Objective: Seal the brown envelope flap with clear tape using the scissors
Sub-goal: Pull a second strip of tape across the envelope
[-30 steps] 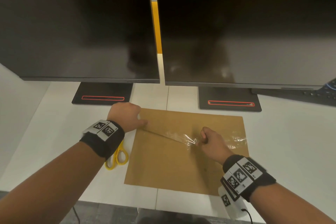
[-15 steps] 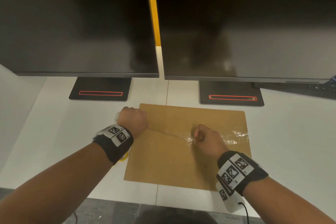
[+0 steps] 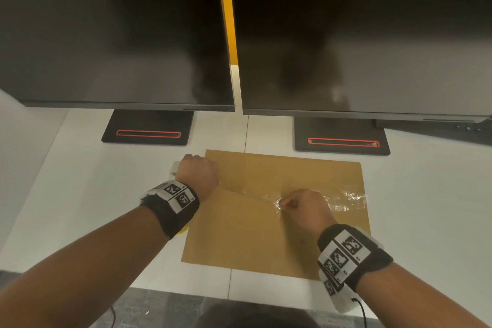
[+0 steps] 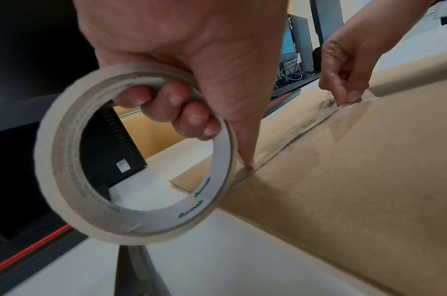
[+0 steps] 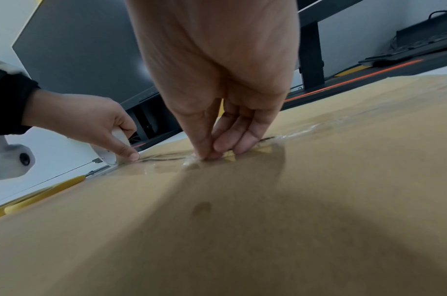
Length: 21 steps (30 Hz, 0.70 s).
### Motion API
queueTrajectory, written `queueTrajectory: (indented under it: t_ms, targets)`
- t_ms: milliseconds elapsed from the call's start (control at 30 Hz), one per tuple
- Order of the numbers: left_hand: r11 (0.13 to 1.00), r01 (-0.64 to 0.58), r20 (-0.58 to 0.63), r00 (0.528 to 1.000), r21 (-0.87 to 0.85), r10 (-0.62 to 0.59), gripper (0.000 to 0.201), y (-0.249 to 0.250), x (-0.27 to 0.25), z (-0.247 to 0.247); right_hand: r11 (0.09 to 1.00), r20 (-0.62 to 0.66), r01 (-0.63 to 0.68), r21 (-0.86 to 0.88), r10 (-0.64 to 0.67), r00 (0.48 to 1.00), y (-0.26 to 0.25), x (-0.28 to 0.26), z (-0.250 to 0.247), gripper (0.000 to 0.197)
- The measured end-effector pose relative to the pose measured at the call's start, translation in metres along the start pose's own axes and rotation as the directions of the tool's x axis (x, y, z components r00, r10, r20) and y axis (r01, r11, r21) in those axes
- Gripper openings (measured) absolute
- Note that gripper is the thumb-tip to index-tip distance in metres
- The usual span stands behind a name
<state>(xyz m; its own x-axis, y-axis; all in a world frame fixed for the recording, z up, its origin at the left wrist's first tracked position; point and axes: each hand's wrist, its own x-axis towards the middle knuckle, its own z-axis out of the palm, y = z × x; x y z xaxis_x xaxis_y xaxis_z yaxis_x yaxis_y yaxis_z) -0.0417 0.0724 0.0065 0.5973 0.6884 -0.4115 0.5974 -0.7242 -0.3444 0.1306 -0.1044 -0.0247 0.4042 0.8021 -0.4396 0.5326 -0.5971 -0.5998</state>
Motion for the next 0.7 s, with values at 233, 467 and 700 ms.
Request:
queueTrajectory:
  t_ms: [233,467,700]
  targets:
    - [1.000,-0.005,-0.020,1.000,0.010,0.005,0.032,0.002,0.000,0.001,0.992,0.002,0.083,-0.091,-0.084,0.997,0.001,-0.003,-0.008,0.019]
    - [0.999,0.002,0.003,1.000,0.039,-0.003,0.032,0.004,0.000,0.005,0.930,0.054,0.164,-0.331,-0.154,0.987,0.000,-0.005,-0.003,0.022]
    - [0.999,0.016,0.031,0.999,0.036,-0.017,0.019,0.005,0.003,0.008,0.862,0.282,0.388,-0.326,-0.303,0.910,-0.051,-0.001,0.018,0.060]
